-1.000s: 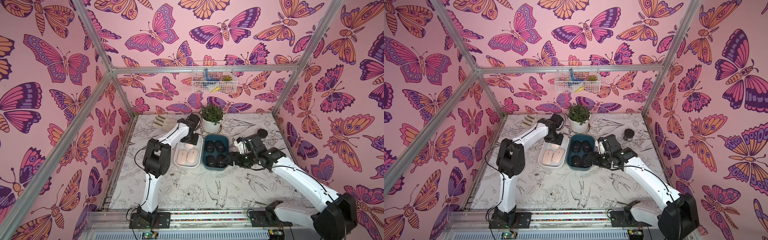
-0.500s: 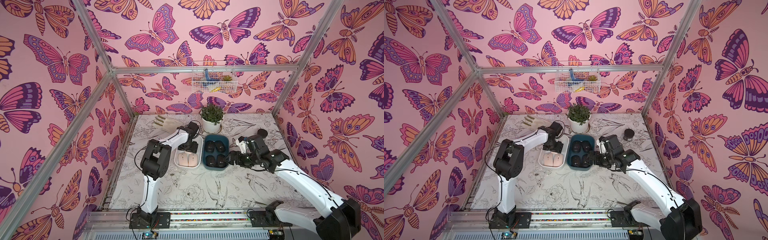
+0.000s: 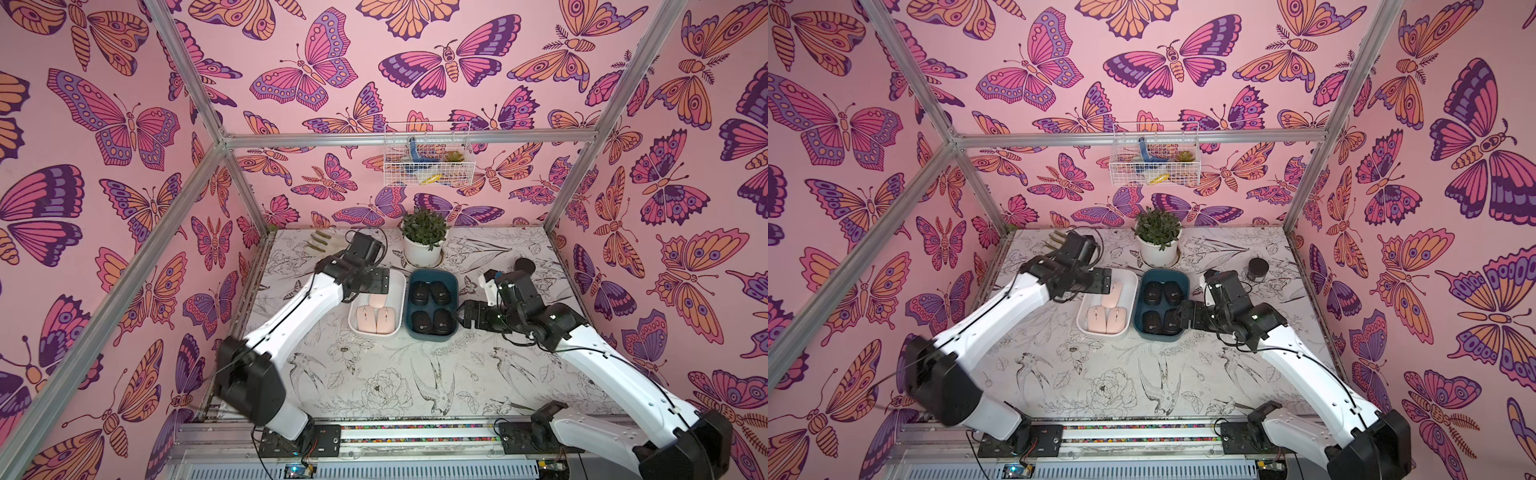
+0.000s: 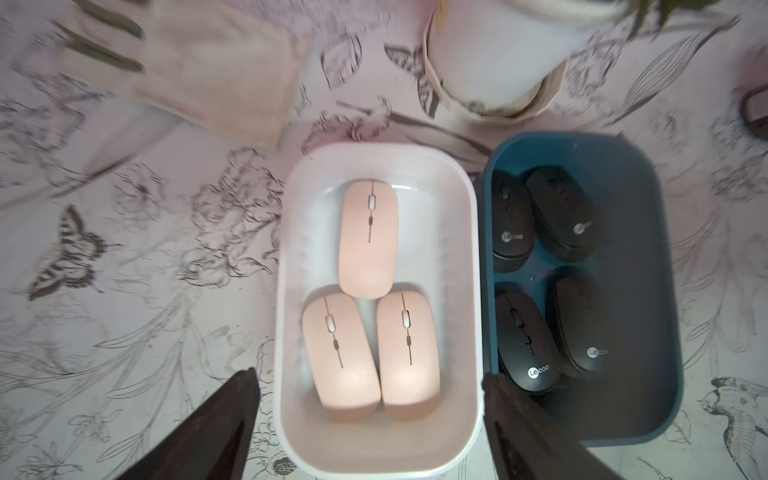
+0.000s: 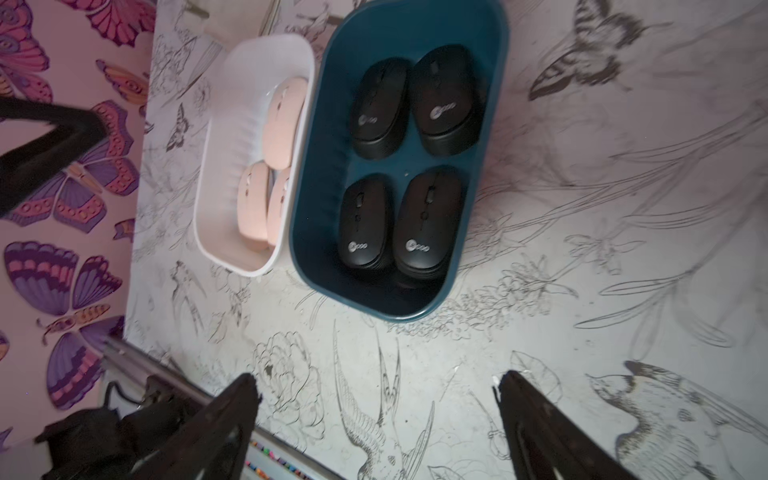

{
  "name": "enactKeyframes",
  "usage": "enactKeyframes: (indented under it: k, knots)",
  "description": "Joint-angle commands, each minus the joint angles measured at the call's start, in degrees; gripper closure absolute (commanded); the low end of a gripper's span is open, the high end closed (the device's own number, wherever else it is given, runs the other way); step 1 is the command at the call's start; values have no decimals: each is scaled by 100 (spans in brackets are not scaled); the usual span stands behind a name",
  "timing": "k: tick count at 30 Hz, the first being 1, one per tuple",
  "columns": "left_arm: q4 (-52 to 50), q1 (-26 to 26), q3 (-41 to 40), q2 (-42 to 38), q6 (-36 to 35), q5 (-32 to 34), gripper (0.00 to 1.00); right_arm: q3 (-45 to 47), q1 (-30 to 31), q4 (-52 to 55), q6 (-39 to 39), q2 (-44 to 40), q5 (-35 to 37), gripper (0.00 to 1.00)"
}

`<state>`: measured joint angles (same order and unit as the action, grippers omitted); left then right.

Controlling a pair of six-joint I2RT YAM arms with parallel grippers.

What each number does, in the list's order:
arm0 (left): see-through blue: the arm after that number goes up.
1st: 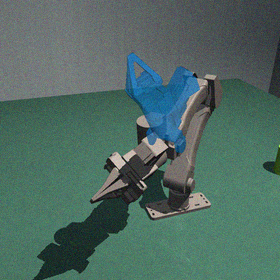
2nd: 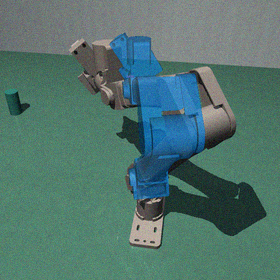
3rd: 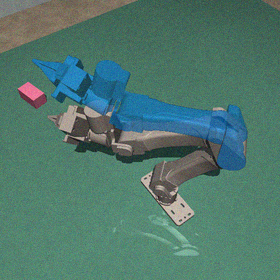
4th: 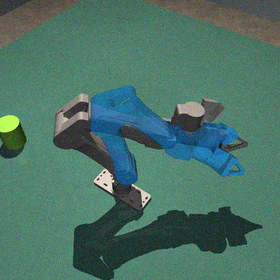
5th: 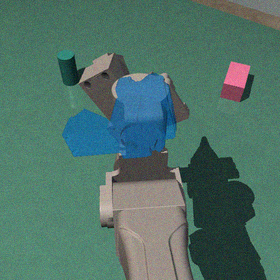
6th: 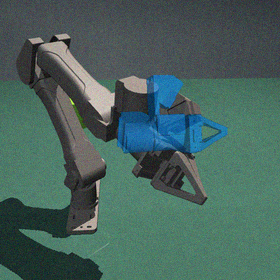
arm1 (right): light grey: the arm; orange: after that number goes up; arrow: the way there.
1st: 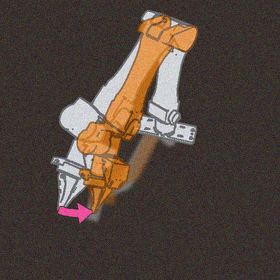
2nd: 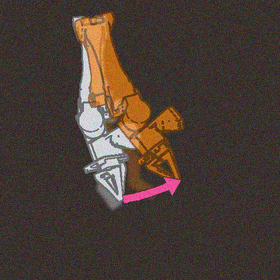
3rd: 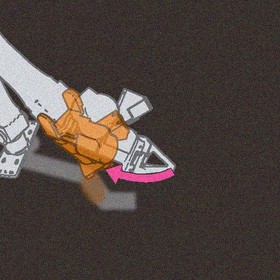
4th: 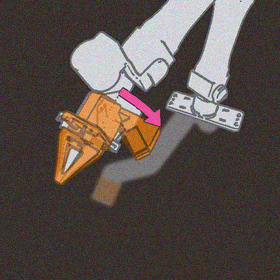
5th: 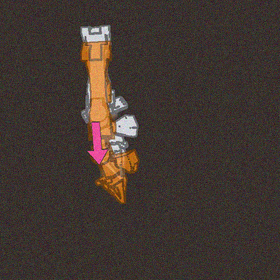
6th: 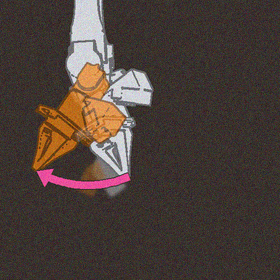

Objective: Place the mice by color into the storage box
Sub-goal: Reset both arms

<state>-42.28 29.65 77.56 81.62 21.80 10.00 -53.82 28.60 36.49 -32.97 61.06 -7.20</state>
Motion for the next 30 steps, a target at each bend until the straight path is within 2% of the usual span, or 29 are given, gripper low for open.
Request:
enactKeyframes:
  k: [1,5,9,11,15,17,18,20,25,29,30]
  knots:
    - [304,-34,-706,-1483,312,879,0,131,-44,217,395,-222,1635,0]
    - [877,-214,-1783,-2972,85,1871,0,326,-402,17,871,-279,2659,1]
    - [1975,-761,-3042,-3865,-412,2679,0,654,-975,-468,1021,-279,3369,1]
    - [2976,-1167,-3983,-4198,-762,2935,0,1015,-1281,-1050,1026,-281,3618,1]
    - [5280,-1675,-5686,-4300,-1570,2773,0,2007,-1462,-2893,1372,-213,4098,1]
    - [6242,-1807,-6320,-3965,-1720,2748,0,2480,-1501,-3996,1740,-80,4074,1]
    - [6699,-1870,-6478,-3688,-1727,2744,0,2370,-1617,-3941,1809,10,3917,1]
    - [7319,-2019,-6556,-2976,-1638,2474,0,2441,-1704,-4630,2257,351,3860,1]
    - [9723,-2068,-6313,-383,-2200,2415,0,2833,-1792,-6423,2972,1200,3583,1]
    - [9652,-2188,-5702,503,-2367,1749,0,3157,-1867,-7708,3263,1658,3160,1]
    - [9172,-2236,-5567,403,-2213,1636,0,3109,-1871,-7705,3340,1734,3066,1]
